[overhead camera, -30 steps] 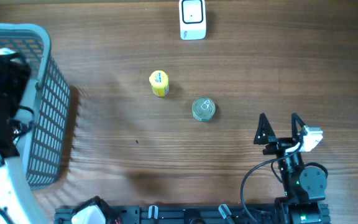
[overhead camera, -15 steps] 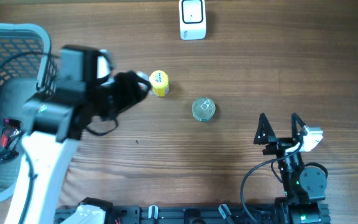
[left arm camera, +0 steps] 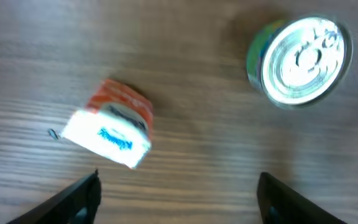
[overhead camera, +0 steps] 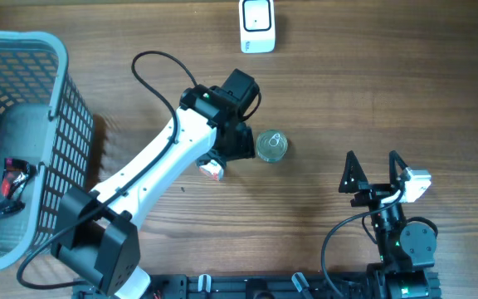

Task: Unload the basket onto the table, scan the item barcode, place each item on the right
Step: 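Place the small white box on the table below the yellow tube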

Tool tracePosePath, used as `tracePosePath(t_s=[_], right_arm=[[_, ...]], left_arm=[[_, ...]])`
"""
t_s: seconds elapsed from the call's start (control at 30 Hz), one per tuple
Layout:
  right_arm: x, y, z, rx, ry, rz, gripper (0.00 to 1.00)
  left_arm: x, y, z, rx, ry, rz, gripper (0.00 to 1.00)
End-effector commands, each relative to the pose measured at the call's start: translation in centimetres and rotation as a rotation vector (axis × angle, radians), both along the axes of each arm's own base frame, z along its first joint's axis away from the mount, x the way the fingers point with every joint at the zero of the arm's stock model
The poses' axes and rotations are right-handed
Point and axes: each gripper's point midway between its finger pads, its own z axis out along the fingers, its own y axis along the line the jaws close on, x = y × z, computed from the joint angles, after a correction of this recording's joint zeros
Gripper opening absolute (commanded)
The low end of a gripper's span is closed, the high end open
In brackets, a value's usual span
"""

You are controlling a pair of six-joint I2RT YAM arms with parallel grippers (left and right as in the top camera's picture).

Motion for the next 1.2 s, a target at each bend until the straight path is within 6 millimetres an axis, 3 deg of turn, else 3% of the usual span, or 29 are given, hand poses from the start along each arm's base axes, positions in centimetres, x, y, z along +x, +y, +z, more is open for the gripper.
tracePosePath(t_s=[0.0,0.1,0.17,0.23,0.3,0.33,0.4,0.43,0.5,0.53,0.63,0.7,0.77,0.83,0.9,0.97,1.07,1.1,1.17], right_arm=[[0.0,0.2,0.1,-0.017,-0.008,0.01,1.0],[0.0,0.2,0.1,-0.017,-0.008,0.01,1.0],[0.0,0.2,0.1,-0.017,-0.008,0.01,1.0],[0.0,0.2,0.1,-0.017,-0.008,0.01,1.0],[0.0,0.2,0.1,-0.017,-0.008,0.01,1.0],[0.0,0.2,0.1,-0.017,-0.008,0.01,1.0],[0.0,0.2,0.1,-0.017,-0.008,0.01,1.0],[0.0,0.2,0.1,-0.017,-0.008,0.01,1.0],[0.0,0.2,0.1,-0.017,-0.008,0.01,1.0],[0.0,0.2,0.1,-0.017,-0.008,0.01,1.0],[0.0,0.2,0.1,-0.017,-0.008,0.01,1.0],[0.0,0.2,0.1,-0.017,-0.008,0.01,1.0],[0.0,0.2,0.1,-0.017,-0.008,0.01,1.0],[0.0,0.2,0.1,-0.017,-0.008,0.01,1.0],[0.0,0.2,0.1,-0.017,-0.008,0.01,1.0],[0.0,0.2,0.1,-0.017,-0.008,0.01,1.0],[0.0,0.2,0.1,-0.017,-0.008,0.01,1.0],[0.0,0.2,0.1,-0.017,-0.008,0.01,1.0],[0.0,0.2,0.1,-0.017,-0.008,0.01,1.0]], left_arm=[[1.3,0.8,1.5,0.033,-0.101,-0.021,0.79],[1.6,0.9,3.7,0.004,-0.175,-0.018,0.81],[1.9,2.2,5.4,0.038,-0.25,-0.002,0.83],[2.2,3.8,8.7,0.036,-0.359,0.017,0.88],[2.0,6.4,12.9,0.016,-0.493,0.086,1.0],[1.6,8.9,15.9,0.008,-0.593,0.151,1.0],[0.6,12.6,19.9,-0.01,-0.731,0.258,1.0],[-0.9,16.4,23.8,-0.045,-0.874,0.389,1.0],[-3.1,21.2,27.3,-0.039,-1.011,0.563,1.0],[-4.8,24.7,29.4,0.003,-1.097,0.697,1.0],[-7.0,30.8,30.2,0.164,-1.122,0.92,1.0],[-6.0,33.0,28.7,0.205,-1.044,0.92,1.0],[-3.8,36.7,25.8,0.225,-0.927,0.959,1.0],[-2.2,40.0,25.0,0.252,-0.92,1.019,1.0],[0.5,44.0,26.7,0.289,-1.047,1.047,1.0],[2.4,46.7,30.6,0.375,-1.237,0.984,1.0],[3.3,47.0,37.2,0.525,-1.476,0.823,1.0],[3.2,46.6,37.6,0.565,-1.466,0.773,1.0],[3.3,45.3,36.0,0.54,-1.394,0.751,1.0]])
